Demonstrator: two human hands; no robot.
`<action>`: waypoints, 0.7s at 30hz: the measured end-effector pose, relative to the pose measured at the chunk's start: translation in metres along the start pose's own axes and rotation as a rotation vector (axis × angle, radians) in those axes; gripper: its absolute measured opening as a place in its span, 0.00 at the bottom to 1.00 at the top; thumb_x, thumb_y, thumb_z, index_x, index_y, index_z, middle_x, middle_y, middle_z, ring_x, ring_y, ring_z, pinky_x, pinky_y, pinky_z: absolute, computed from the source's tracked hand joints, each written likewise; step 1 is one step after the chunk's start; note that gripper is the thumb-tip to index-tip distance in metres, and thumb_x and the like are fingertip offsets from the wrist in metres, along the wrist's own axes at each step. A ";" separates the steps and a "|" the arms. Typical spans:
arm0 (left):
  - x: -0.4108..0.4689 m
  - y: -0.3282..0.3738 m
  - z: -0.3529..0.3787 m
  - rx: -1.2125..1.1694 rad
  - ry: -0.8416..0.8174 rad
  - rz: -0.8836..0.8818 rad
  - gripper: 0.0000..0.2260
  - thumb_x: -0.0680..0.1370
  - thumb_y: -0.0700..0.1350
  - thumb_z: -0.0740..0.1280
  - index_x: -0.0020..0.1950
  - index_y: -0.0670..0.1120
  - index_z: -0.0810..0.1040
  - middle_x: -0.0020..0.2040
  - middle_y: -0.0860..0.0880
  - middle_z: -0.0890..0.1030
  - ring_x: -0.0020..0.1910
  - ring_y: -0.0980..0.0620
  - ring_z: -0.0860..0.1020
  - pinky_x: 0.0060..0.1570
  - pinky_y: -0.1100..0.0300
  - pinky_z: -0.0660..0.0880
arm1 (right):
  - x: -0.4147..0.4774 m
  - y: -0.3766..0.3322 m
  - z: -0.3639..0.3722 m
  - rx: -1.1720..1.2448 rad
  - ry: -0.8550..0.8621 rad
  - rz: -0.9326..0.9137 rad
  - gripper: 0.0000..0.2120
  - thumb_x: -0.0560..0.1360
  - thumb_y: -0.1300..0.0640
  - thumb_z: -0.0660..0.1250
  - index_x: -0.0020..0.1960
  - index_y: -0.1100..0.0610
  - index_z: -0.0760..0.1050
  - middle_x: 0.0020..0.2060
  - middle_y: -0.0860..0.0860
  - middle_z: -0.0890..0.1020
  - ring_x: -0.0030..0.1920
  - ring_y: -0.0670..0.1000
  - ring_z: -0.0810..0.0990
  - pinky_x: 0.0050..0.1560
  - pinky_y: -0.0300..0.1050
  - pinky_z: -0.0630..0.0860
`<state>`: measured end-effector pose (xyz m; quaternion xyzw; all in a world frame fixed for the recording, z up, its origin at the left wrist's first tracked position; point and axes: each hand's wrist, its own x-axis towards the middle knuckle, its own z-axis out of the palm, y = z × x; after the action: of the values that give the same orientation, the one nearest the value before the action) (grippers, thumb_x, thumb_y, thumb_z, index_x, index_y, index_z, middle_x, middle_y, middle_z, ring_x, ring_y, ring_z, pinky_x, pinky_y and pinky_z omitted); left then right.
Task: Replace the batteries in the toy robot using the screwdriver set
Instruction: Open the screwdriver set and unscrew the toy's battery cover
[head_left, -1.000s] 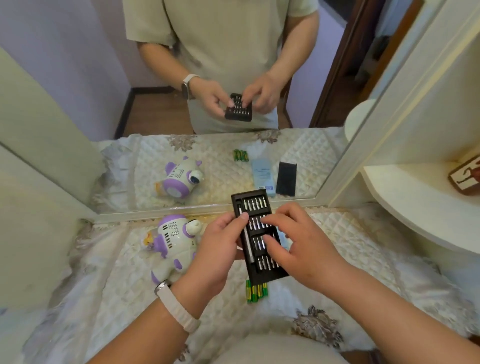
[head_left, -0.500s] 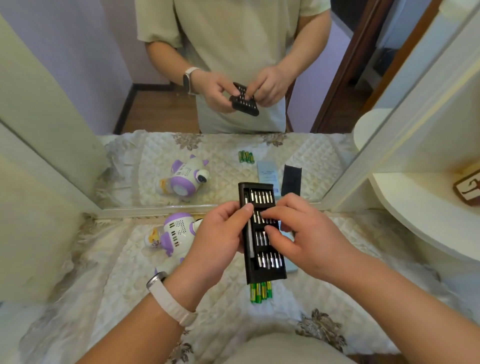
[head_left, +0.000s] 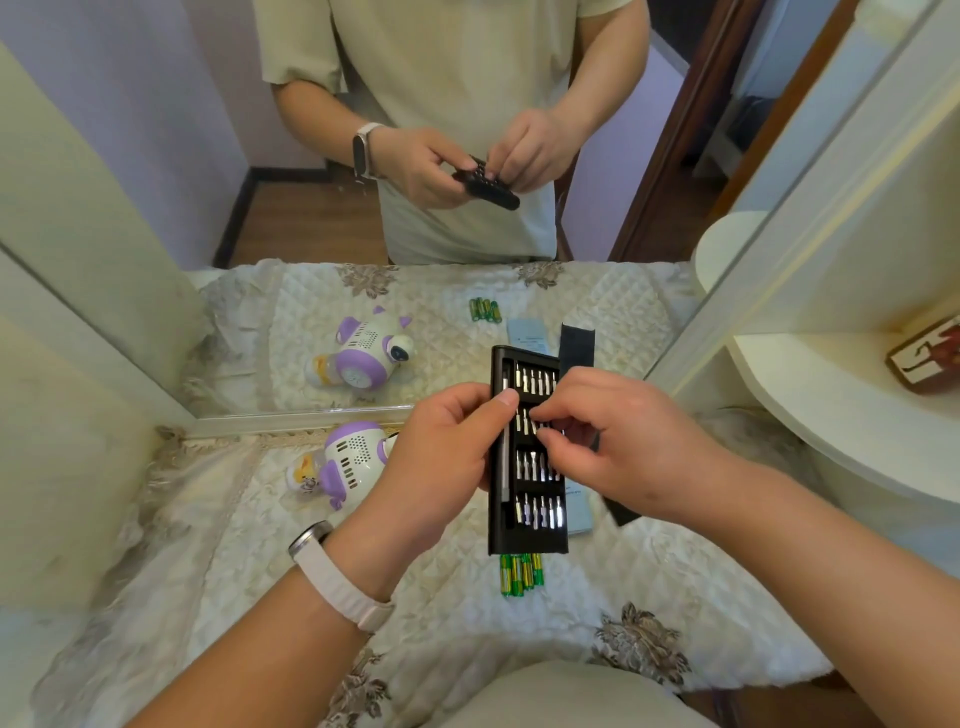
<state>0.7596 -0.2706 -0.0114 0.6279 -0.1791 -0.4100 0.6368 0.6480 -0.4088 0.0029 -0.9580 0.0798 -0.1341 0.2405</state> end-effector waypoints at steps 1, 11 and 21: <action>0.000 0.000 0.000 0.007 -0.006 -0.002 0.09 0.82 0.43 0.64 0.46 0.42 0.81 0.30 0.51 0.81 0.28 0.55 0.78 0.27 0.63 0.74 | 0.000 0.000 -0.001 -0.010 -0.007 -0.010 0.09 0.74 0.52 0.67 0.50 0.55 0.82 0.40 0.46 0.78 0.37 0.44 0.77 0.37 0.47 0.79; -0.002 -0.003 0.000 0.041 -0.049 -0.024 0.09 0.82 0.44 0.64 0.46 0.42 0.80 0.31 0.50 0.82 0.29 0.54 0.80 0.25 0.62 0.74 | 0.001 -0.001 -0.003 -0.215 -0.030 -0.149 0.16 0.74 0.49 0.59 0.45 0.56 0.82 0.36 0.47 0.78 0.33 0.47 0.78 0.29 0.42 0.76; 0.002 -0.004 -0.003 0.006 -0.078 -0.022 0.09 0.82 0.44 0.64 0.48 0.41 0.80 0.34 0.49 0.83 0.31 0.55 0.81 0.27 0.61 0.76 | -0.001 0.005 0.007 -0.295 0.089 -0.197 0.12 0.76 0.55 0.61 0.45 0.60 0.81 0.37 0.53 0.80 0.32 0.53 0.79 0.27 0.47 0.76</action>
<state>0.7621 -0.2695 -0.0160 0.6151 -0.1982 -0.4407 0.6230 0.6481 -0.4098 -0.0053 -0.9792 0.0147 -0.1860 0.0795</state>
